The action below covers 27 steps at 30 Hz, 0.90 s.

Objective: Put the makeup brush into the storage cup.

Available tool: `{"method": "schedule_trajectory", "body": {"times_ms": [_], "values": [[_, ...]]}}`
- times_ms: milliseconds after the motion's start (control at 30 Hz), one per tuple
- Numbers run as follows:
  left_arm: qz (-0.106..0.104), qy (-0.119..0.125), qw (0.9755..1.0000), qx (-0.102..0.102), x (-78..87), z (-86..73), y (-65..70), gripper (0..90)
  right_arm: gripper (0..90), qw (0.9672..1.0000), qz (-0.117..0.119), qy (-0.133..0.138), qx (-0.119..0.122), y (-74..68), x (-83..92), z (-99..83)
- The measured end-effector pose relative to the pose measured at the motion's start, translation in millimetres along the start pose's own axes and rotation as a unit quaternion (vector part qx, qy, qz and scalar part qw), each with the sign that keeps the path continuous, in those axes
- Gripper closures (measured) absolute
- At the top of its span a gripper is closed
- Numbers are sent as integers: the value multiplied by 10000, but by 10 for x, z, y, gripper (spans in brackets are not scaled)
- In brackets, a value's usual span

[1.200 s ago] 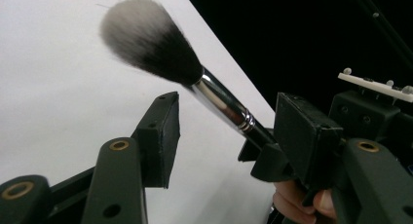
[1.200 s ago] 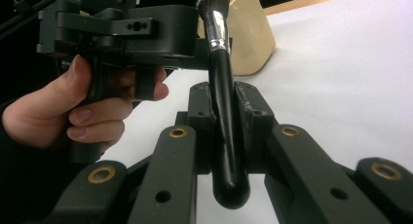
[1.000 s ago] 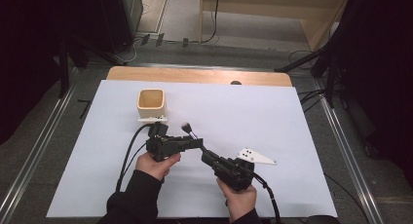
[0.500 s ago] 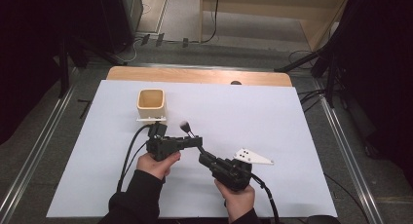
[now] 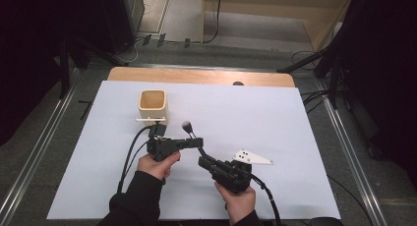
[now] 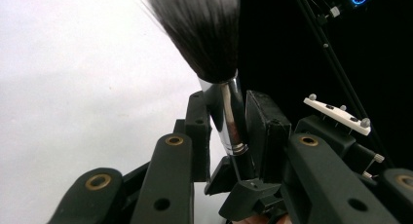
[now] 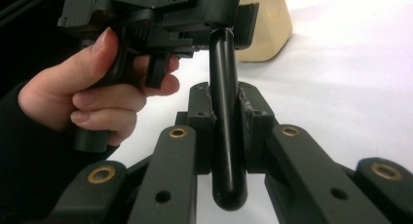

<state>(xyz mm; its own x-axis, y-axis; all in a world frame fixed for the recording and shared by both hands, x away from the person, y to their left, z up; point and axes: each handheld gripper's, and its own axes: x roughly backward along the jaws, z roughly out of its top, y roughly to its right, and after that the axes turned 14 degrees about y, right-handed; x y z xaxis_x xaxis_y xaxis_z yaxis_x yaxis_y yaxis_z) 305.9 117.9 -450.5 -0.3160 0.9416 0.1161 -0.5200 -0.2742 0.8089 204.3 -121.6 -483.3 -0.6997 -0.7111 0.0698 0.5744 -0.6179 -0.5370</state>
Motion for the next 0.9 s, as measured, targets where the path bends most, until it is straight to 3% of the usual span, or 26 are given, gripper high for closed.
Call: {"method": "schedule_trajectory", "body": {"times_ms": [133, 467, 700, 767, 900], "values": [[-190, 24, 9996, 214, 9, 5, -37, 758, 790, 10000, 21, -33, 38, -10, -8, 6], [-365, -5, 9986, 378, 31, 19, -55, 783, 776, 9998, -27, -124, 166, -36, -33, 22], [-258, 13, 9993, 277, 75, 54, -61, 783, 548, 9994, 53, -225, 255, -35, -51, 93], [-153, -18, 9998, 154, 93, 68, -52, 783, 486, 9992, 114, -332, 197, -16, -71, 115], [-52, -80, 9999, 78, 118, 88, -49, 783, 461, 9981, 190, -549, 222, -4, -93, 149]]}}
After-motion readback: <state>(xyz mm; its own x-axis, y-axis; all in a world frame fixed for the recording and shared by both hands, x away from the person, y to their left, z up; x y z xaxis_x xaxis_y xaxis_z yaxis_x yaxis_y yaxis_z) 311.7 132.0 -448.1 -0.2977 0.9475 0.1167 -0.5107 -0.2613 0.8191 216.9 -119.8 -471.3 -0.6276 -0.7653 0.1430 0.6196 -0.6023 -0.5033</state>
